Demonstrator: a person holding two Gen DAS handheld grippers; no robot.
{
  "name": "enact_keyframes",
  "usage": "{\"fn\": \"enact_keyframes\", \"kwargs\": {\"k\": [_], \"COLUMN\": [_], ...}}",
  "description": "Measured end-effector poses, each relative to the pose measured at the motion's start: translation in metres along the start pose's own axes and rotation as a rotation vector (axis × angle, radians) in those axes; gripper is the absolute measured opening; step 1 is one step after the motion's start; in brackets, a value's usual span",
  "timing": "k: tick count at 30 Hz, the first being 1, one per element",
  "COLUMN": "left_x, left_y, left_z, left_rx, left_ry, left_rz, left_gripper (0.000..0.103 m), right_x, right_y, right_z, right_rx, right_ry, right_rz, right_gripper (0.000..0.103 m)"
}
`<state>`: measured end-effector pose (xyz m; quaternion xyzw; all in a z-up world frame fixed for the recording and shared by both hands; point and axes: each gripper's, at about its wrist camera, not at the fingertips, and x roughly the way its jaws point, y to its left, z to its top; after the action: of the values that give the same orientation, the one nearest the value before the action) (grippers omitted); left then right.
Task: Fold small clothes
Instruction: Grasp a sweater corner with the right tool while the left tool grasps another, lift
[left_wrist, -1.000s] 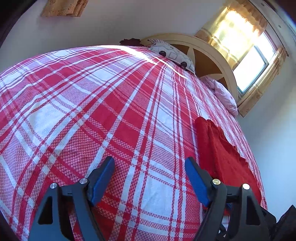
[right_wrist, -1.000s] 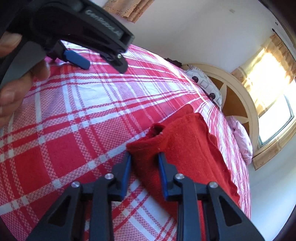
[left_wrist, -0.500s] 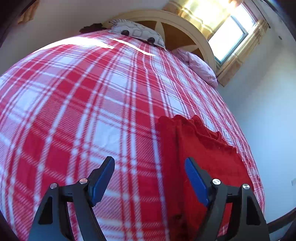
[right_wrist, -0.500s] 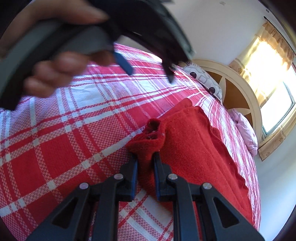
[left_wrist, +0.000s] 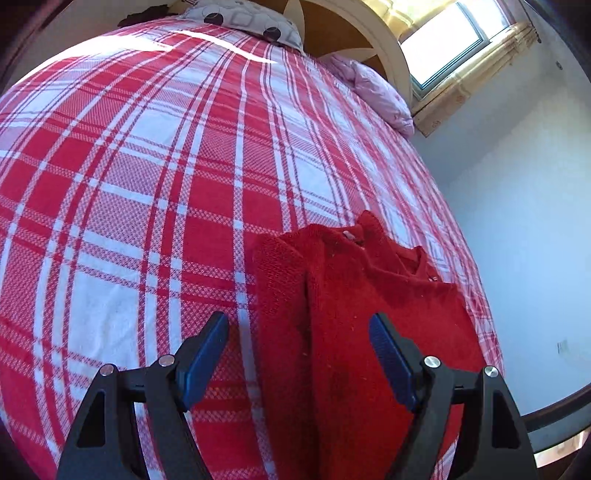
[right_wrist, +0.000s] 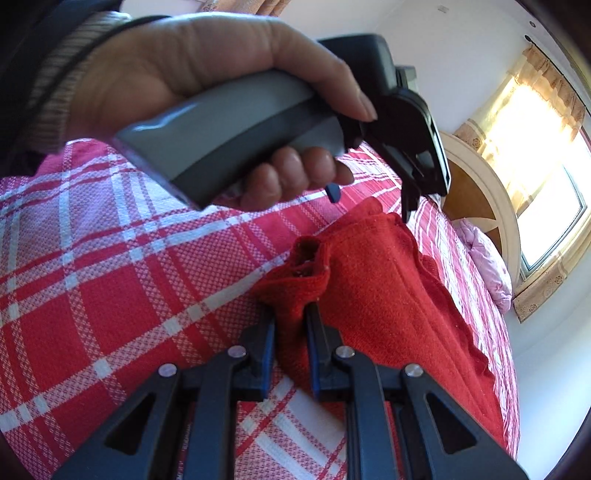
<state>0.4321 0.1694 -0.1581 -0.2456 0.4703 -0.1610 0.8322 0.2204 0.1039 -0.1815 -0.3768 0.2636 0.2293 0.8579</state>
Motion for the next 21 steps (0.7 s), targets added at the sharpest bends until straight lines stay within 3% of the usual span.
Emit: {"fn": "enact_keyframes", "kwargs": {"k": [4,5,6,8,10,15,21], "left_x": [0.002,0.002,0.003,0.009,0.007,-0.001,-0.008], "left_y": [0.002,0.004,0.004,0.008,0.009,0.018,0.008], "left_z": [0.004,0.005,0.005,0.004,0.002,-0.005,-0.004], "left_rx": [-0.006,-0.015,-0.020,-0.031,-0.026,-0.056,-0.013], "left_ry": [-0.024,-0.026,-0.022,0.012,0.000,-0.018,-0.056], "left_rz": [-0.014,-0.025,-0.036,-0.050,-0.066,-0.098,-0.065], "left_gripper": [0.078,0.068,0.045,0.032,0.032,0.016,0.011], "right_x": [0.002,0.002,0.002,0.001,0.000,0.000,-0.001], "right_y": [-0.002,-0.002,-0.001,0.000,0.001,0.001,-0.001], "right_z": [0.000,-0.001,-0.001,-0.001,-0.002,-0.002,-0.002], "right_rx": [-0.001,-0.002,-0.003,-0.003,-0.001,0.001,0.008], "right_ry": [-0.001,-0.002,-0.003,-0.004,-0.005,-0.006,-0.011], "right_rz": [-0.004,-0.006,-0.007,-0.009,-0.007,-0.007,-0.008], "right_gripper": [0.017,0.017,0.017,0.017,0.017,0.017,0.014]}}
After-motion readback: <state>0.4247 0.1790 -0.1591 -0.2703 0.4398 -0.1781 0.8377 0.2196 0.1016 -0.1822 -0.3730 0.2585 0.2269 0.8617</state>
